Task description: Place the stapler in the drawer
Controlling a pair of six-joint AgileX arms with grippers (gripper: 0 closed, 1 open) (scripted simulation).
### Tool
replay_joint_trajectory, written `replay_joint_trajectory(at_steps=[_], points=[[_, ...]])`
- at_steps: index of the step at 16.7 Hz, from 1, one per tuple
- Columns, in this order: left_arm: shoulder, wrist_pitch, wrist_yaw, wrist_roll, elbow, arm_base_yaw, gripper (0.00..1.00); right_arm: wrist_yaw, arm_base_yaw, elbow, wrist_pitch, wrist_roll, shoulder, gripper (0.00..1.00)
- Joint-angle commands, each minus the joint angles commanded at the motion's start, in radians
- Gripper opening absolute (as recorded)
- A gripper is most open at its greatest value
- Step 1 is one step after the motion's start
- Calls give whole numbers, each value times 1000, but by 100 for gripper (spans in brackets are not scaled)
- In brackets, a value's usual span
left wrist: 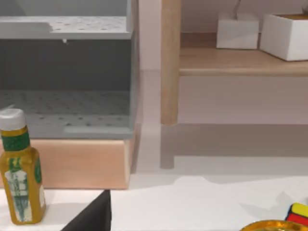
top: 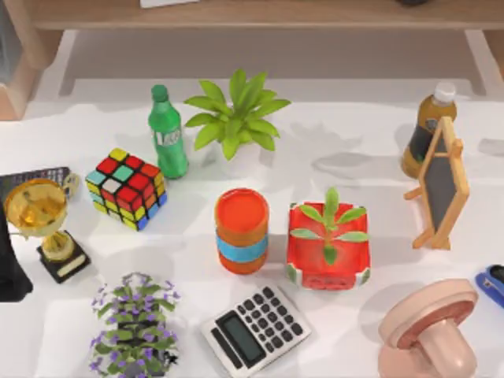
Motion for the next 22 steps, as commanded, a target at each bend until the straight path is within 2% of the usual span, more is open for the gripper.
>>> replay_joint_trajectory(at_steps=[6, 14, 22], points=[[0, 0, 0, 0, 0, 0, 100, -2, -8, -16, 9, 1, -9, 0], [0, 0, 0, 0, 0, 0, 100, -62, -64, -262, 141, 4, -114, 0], [0, 0, 0, 0, 0, 0, 100, -80, -82, -315, 178, 4, -139, 0]])
